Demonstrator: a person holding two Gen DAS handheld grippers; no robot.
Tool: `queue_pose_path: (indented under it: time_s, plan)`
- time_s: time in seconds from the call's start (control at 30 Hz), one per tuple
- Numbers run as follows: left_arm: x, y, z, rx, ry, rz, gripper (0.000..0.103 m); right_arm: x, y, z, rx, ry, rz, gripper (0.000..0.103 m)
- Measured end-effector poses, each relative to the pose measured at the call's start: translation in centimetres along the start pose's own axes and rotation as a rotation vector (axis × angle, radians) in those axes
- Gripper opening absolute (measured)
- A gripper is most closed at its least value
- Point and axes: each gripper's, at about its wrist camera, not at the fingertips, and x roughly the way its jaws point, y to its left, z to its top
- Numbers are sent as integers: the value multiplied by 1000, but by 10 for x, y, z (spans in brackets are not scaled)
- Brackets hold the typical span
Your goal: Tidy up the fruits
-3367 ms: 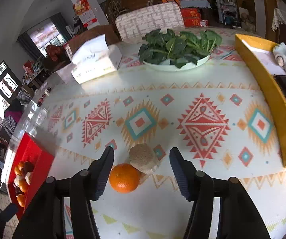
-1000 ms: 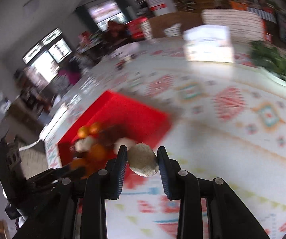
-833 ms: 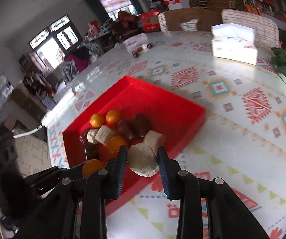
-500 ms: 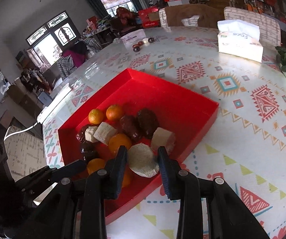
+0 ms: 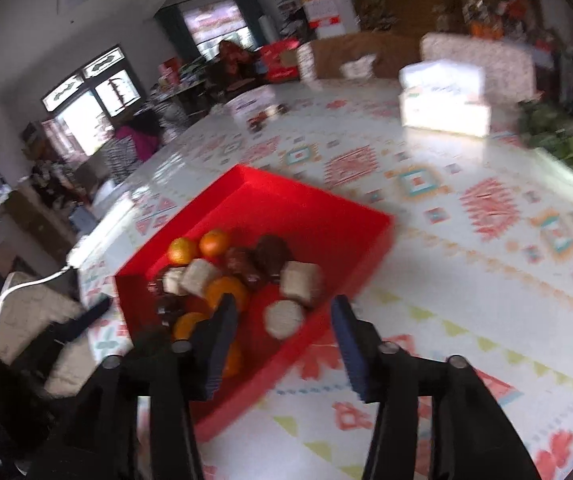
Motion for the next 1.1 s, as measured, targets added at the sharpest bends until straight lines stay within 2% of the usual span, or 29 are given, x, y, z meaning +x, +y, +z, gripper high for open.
queue_pose_path:
  time_s: [0.1,0.23,0.47,0.7,1.1]
  plan:
    - [-9,-5,2,-1,-42,42,100,-19,-4,-10,-16,-47,-91,59]
    - [-10,-8,5,-9,-35,43,100,-37,-13,-26,0,-88,-148,68]
    - [-10,-21,0,-20,11,33,100,-39,-16,-52,-12,-79,-227,68]
    - [-8,-31,-2,-18,48,-3,100,-45,-10,-68,-56,-83,-252,72]
    - [-12,-36,-2,-8,39,3,100,-49,-10,-73,-62,-85,-261,75]
